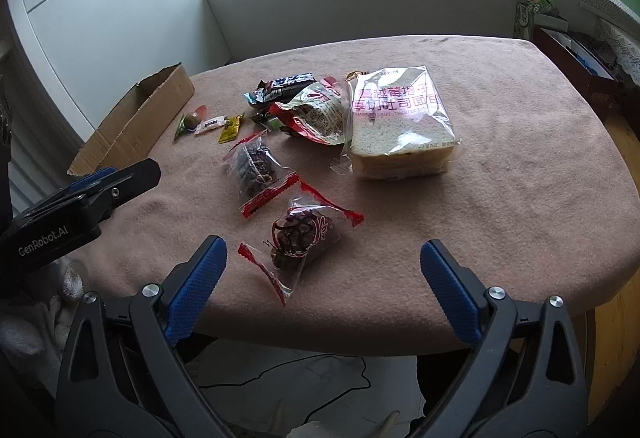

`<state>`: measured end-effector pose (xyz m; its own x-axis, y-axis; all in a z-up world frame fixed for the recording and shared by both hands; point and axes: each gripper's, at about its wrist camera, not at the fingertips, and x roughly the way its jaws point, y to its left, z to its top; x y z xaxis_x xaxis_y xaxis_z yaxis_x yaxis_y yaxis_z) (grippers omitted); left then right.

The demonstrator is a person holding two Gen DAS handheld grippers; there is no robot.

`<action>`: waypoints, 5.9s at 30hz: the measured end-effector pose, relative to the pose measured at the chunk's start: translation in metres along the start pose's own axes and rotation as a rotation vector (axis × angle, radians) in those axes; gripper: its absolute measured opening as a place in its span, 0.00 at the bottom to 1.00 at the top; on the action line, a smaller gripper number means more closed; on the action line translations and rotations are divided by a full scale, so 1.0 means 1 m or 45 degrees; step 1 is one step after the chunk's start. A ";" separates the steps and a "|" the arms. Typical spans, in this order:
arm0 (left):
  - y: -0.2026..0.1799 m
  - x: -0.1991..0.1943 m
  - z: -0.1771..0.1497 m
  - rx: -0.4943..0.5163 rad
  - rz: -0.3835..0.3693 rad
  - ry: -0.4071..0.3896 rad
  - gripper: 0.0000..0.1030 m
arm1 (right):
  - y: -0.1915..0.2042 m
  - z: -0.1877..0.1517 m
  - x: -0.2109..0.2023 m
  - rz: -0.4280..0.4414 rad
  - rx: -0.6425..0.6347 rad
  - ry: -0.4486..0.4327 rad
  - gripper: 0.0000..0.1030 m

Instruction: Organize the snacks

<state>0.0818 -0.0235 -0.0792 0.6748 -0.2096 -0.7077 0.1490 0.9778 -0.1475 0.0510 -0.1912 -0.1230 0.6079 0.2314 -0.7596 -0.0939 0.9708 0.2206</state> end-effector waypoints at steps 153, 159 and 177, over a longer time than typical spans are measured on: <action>0.057 0.031 0.034 -0.071 -0.087 0.091 0.51 | -0.005 0.136 0.032 0.239 -0.172 0.020 0.81; 0.055 0.048 0.041 -0.084 -0.115 0.131 0.51 | 0.008 0.162 0.062 0.275 -0.312 0.116 0.67; 0.028 0.119 0.054 -0.075 -0.159 0.257 0.39 | 0.062 0.147 0.147 0.098 -1.120 0.352 0.62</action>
<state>0.2050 -0.0214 -0.1304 0.4948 -0.3290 -0.8043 0.1758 0.9443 -0.2781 0.2501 -0.1066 -0.1311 0.3761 0.1940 -0.9060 -0.7598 0.6242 -0.1817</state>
